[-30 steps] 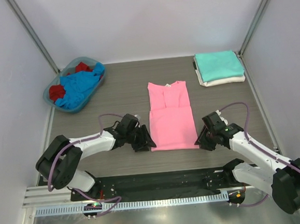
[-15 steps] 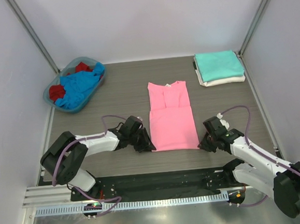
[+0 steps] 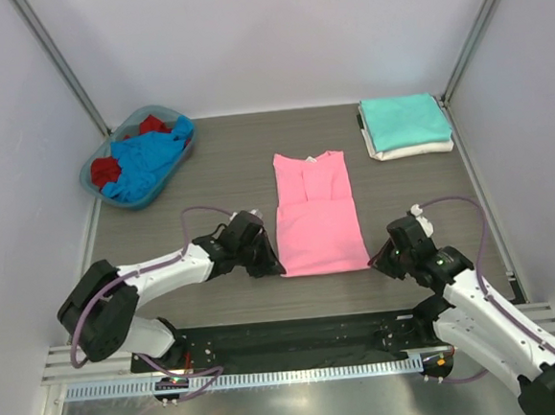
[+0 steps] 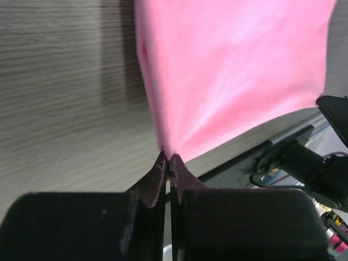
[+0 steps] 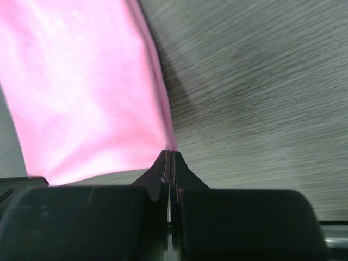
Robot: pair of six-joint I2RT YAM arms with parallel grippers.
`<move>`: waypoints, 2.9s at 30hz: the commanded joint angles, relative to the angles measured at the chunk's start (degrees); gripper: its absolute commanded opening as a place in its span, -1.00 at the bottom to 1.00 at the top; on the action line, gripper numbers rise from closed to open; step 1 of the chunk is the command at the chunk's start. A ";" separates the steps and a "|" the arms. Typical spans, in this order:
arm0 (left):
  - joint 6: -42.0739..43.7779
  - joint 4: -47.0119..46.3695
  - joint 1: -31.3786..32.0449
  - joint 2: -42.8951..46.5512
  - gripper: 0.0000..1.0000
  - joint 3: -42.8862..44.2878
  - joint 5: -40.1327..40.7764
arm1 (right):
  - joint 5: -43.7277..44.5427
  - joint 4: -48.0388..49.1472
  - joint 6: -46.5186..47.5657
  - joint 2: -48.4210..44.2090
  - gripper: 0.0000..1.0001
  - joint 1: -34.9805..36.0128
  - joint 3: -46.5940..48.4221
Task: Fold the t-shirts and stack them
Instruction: Fold the tshirt
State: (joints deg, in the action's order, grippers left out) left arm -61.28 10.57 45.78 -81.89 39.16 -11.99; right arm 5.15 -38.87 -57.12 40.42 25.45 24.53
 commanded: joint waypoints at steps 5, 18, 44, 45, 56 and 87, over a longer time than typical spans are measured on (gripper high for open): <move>-0.16 10.34 3.96 9.54 -1.00 5.22 7.15 | 1.54 -9.29 1.93 -8.25 -0.98 0.39 7.81; -1.57 13.60 8.54 12.37 -1.00 10.32 10.92 | -0.51 -3.15 5.70 -15.56 -0.98 0.48 8.60; 15.48 12.90 -20.46 -32.61 -0.99 60.05 -7.61 | 2.68 18.22 27.06 47.77 -0.98 -10.59 52.61; 15.66 13.07 -20.90 -35.07 -1.00 62.42 -7.70 | 2.07 18.91 27.41 49.91 -0.98 -10.95 53.68; 14.08 12.11 -25.30 -56.44 -0.99 81.95 -9.18 | -6.53 20.50 31.55 76.81 -0.98 -15.17 71.07; 27.08 15.27 -22.40 -35.71 -0.08 47.07 -15.53 | -24.05 13.56 40.07 59.68 0.08 -17.01 43.94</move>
State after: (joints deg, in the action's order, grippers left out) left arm -35.75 26.70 24.12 -119.50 86.83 -28.27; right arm -17.32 -28.97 -19.07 100.14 8.29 70.32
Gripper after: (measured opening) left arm 0.462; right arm 0.535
